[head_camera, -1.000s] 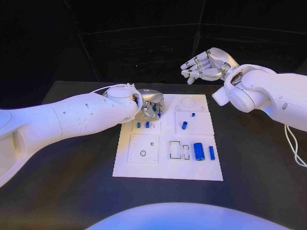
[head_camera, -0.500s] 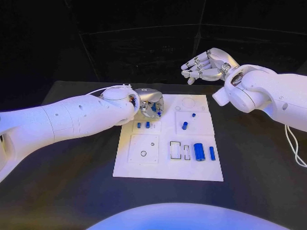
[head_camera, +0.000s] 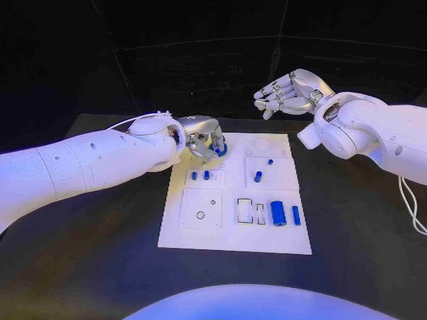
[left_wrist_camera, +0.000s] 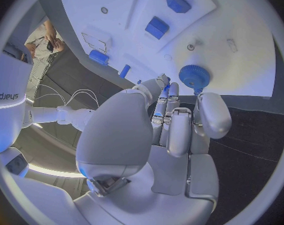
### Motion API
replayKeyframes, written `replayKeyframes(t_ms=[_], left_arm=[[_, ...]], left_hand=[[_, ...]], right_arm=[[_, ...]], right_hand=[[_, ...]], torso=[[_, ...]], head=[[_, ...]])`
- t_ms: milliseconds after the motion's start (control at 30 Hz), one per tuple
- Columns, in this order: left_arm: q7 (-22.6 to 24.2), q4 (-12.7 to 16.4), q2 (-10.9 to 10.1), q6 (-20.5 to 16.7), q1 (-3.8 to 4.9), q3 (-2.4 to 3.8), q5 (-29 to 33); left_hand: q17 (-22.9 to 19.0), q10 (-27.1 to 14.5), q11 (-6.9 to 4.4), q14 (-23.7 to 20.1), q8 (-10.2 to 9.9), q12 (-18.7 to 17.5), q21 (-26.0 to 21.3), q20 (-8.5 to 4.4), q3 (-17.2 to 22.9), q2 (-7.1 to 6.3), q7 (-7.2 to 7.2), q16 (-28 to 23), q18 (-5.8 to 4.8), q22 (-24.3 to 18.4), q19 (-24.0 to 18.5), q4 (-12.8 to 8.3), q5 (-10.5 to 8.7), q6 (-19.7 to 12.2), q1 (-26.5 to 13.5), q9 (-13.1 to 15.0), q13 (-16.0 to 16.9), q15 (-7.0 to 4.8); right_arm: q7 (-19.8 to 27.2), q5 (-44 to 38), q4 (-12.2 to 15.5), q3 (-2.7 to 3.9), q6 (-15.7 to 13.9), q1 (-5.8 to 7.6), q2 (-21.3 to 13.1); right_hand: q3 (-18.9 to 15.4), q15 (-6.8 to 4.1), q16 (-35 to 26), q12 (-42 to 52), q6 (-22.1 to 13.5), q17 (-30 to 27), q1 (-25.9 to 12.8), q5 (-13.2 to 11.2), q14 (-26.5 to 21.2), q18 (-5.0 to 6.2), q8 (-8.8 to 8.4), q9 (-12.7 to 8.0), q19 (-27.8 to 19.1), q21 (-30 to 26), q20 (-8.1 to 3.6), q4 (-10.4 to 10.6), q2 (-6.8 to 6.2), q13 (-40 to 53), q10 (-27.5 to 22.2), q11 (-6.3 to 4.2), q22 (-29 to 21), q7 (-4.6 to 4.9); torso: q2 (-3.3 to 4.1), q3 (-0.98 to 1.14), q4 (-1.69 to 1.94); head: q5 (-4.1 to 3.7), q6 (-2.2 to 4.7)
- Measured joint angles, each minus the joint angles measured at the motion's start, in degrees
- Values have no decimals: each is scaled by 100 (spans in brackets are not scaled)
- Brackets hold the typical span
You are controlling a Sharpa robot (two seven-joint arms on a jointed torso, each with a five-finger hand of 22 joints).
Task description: Assemble the parts on the task board
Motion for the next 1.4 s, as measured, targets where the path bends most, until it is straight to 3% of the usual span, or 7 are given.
replayKeyframes(t_ms=[400, 867, 1400], left_arm=[[-142, 76, -270, 222, -6, -7, 92], [-248, -214, -193, 516, -71, -13, 117], [-289, -266, -148, 721, -79, -13, 126]], left_hand=[[-23, 40, 0, 0, -17, -47, 0, 0, 15, -25, -39, -1, 1, 20, 0, -16, 0, 40, -89, 1, 0, 0], [-62, 40, 0, 0, -41, -73, 0, 0, 15, -48, -40, -1, 3, 15, 0, -16, 0, 40, -112, 1, 4, 1], [-91, 61, -21, 0, -41, -73, 0, 0, 14, -48, -40, -1, 5, 21, 0, -16, 0, 40, -112, 2, 3, 1]], right_arm=[[-2, 0, 6, 0, 4, 0, -24], [-2, 0, 3, 0, 9, 0, -19], [0, 0, 2, 0, 13, 0, -16]], right_hand=[[0, 0, 0, 0, 0, 0, 0, 0, 0, 0, 0, 0, 0, 0, 0, 0, 0, 1, 0, 0, 0, 0], [0, 0, 0, 0, 0, 0, 0, 0, 0, 0, 0, 0, 0, 0, 0, 0, 0, 1, 0, 0, 1, 0], [0, 0, 0, 0, 0, 0, 0, 0, 0, 0, 0, 0, 0, 0, 0, 0, 0, 1, 0, 0, 1, 0]], torso=[[0, -2, -5], [7, -5, -18], [8, -3, -18]], head=[[22, 13], [41, 14], [32, -8]])
